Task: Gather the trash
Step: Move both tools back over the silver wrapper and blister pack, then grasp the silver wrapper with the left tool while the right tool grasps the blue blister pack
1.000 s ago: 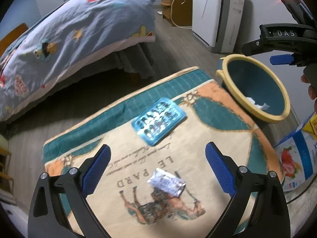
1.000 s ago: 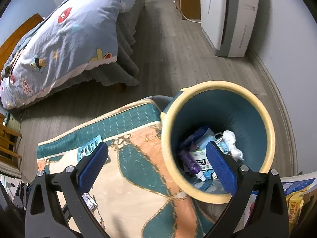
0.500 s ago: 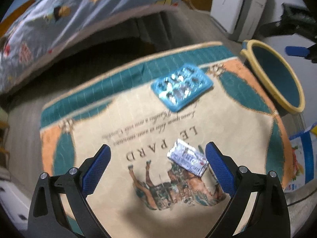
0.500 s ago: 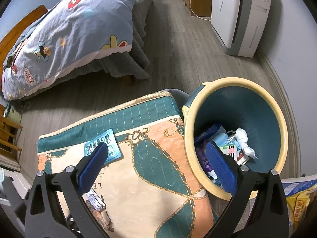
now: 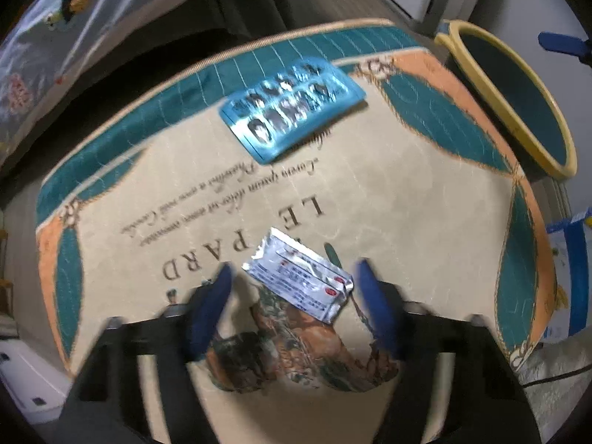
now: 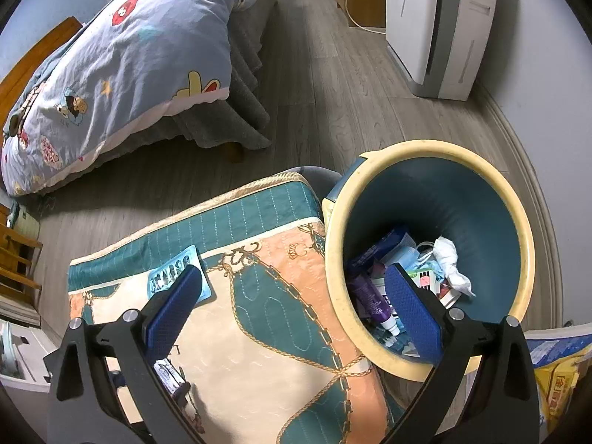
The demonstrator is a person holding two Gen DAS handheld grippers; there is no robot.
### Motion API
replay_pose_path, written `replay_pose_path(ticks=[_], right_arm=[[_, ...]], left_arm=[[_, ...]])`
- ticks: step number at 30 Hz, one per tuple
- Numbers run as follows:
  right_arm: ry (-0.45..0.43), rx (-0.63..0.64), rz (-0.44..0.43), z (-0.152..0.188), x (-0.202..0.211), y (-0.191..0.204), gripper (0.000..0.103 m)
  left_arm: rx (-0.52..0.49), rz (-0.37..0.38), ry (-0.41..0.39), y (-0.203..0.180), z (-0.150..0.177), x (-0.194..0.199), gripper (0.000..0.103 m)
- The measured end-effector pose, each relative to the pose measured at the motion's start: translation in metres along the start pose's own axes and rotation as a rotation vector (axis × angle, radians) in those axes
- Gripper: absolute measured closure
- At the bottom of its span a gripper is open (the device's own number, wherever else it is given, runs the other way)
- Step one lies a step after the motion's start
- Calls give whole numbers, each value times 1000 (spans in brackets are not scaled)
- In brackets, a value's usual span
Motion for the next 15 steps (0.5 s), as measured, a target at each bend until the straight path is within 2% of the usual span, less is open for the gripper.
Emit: replay_pose_path(ticks=[2, 5, 9, 15], right_arm=[[4, 4, -3, 0, -1, 0, 6], [4, 9, -7, 0, -1, 2, 6], [10, 23, -8, 2, -4, 8, 6], [47, 42, -14, 9, -16, 22, 6]], left_arm=[[11, 5, 4, 2, -1, 0, 63], [22, 16, -1, 6, -2, 4, 77], [11, 13, -5, 11, -2, 10, 81], [11, 17, -69, 27, -5, 35, 85]])
Point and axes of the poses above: each gripper's, at about its wrist camera, not at the fingertips, and x roughly against the way its jaws point, y to its left, z to its underside, the point moved 1 cm from there along -x, roughly the way its jaws point, and after that the axes turned 15 degrees about z, right-handed, at the moved point
